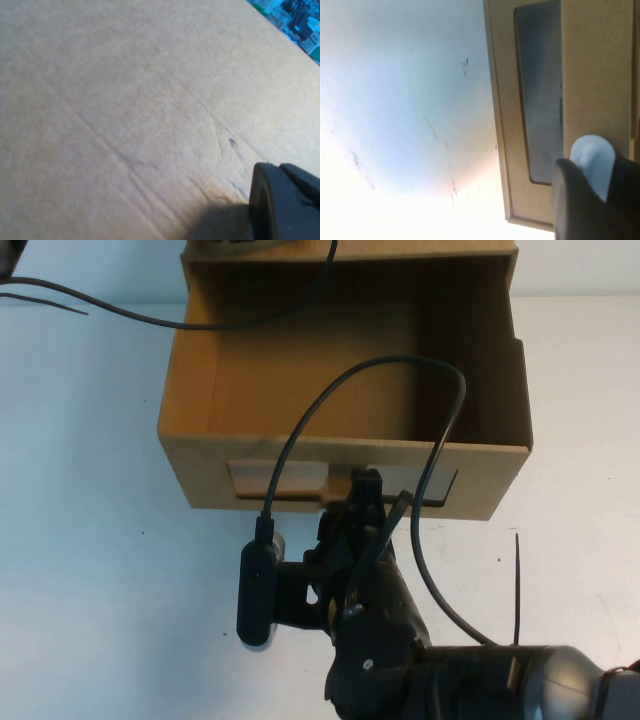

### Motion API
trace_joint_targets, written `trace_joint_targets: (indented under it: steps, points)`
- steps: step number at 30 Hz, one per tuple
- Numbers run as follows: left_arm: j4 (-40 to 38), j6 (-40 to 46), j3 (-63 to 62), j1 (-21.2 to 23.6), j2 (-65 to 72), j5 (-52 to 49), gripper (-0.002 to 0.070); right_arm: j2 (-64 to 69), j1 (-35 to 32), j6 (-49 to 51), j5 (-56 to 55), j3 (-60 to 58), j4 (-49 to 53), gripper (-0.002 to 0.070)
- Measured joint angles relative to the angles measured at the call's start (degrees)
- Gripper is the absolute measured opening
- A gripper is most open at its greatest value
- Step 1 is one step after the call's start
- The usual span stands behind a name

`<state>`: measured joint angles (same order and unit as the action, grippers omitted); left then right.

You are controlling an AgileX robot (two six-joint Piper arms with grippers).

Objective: Open the shoe box
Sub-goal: 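Pull the top drawer of the cardboard box fully open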

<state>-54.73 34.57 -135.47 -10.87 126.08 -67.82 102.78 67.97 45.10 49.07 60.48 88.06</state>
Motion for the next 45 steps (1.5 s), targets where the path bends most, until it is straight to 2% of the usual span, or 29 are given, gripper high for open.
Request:
trace_joint_targets:
  steps: [7, 9, 15, 17, 21, 27, 36, 39, 45]
  points:
    - [-0.5, 0.0, 0.0, 0.1, 0.0, 0.2, -0.0006, 0.0, 0.0, 0.1, 0.2, 0.0, 0.4, 0.0127]
    - [-0.5, 0.1, 0.0, 0.1, 0.0, 0.7, -0.0006, 0.0, 0.3, 0.1, 0.2, -0.1, 0.1, 0.0169]
    - [-0.7, 0.1, 0.3, 0.1, -0.4, 2.0, -0.0005, -0.4, 0.8, 0.2, -0.5, -0.7, 0.3, 0.0369]
    - [-0.6, 0.1, 0.5, 0.1, -0.9, 2.2, -0.0006, -1.7, 1.2, 0.3, -2.5, -1.0, 0.5, 0.0400]
    - [1.6, 0.6, 1.0, 0.4, -2.8, 2.2, -0.0005, -5.6, 3.6, 0.3, -6.2, -1.2, 1.8, 0.0414]
    - [2.6, 1.0, 1.4, 0.7, -7.5, 4.0, -0.0006, -12.3, 8.1, 0.3, -8.7, -1.2, 3.4, 0.0416]
    - [2.2, 0.2, 1.4, 0.7, -9.8, 1.6, -0.0005, -13.3, 6.5, 0.1, -3.3, -1.2, -0.1, 0.0409]
    - [2.4, 0.1, 1.4, 0.7, -10.5, 0.8, -0.0006, -13.3, 5.8, -0.4, -2.8, -1.2, -1.3, 0.0355]
    - [3.3, 0.1, 1.5, 1.5, -14.9, -0.2, -0.0005, -13.3, 5.4, -3.8, 0.3, -1.2, -3.1, 0.0166]
